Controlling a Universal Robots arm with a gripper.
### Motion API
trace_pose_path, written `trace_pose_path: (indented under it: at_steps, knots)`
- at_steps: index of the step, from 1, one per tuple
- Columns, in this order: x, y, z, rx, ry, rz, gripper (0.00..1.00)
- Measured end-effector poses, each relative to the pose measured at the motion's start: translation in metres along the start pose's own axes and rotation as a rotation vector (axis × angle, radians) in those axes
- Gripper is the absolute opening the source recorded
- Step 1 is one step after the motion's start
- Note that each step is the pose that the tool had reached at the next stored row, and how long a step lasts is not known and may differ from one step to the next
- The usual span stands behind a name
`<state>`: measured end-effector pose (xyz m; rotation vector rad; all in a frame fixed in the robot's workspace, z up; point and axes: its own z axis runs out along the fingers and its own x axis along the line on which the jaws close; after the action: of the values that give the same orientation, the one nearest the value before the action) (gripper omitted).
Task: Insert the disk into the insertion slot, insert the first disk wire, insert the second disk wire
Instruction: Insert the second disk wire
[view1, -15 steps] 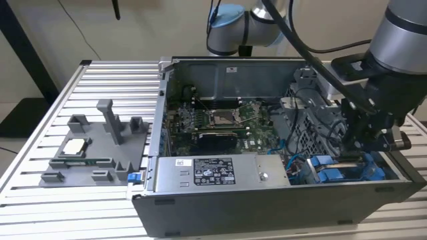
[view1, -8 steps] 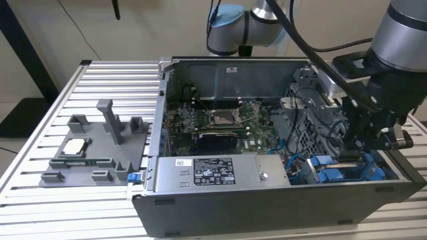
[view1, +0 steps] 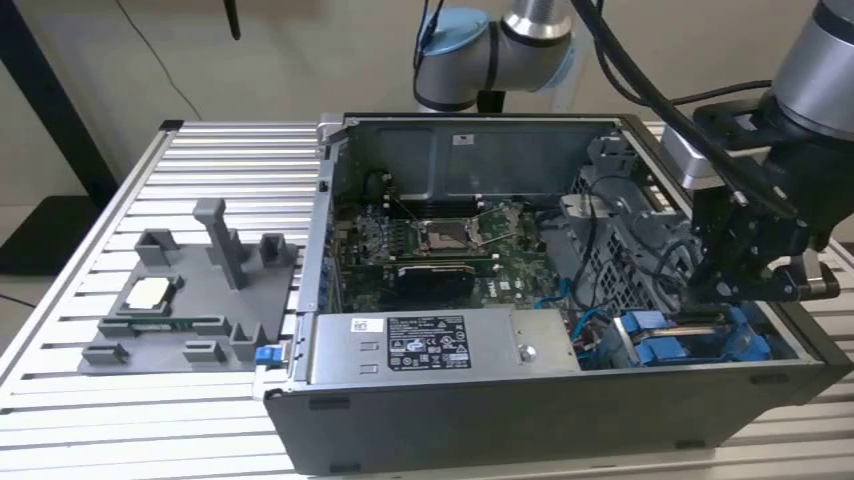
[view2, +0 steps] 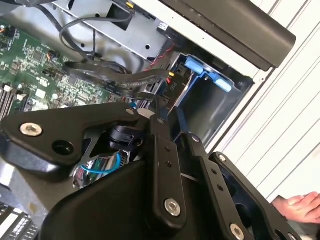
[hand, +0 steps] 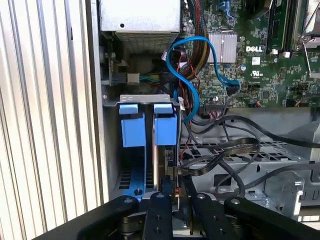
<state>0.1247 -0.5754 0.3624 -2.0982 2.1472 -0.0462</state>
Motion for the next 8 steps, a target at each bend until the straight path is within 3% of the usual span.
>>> trace_pose_path:
  at_steps: [2, 3, 8]
  knots:
    - [-0.0001, -0.0035, 0.0004, -0.0191, 0.0011, 0.001, 0.24]
    - [-0.0001, -0.0041, 0.0004, -0.0243, 0.0012, 0.002, 0.24]
    - [-0.0004, -0.0047, -0.0036, -0.0266, 0.0013, 0.002, 0.24]
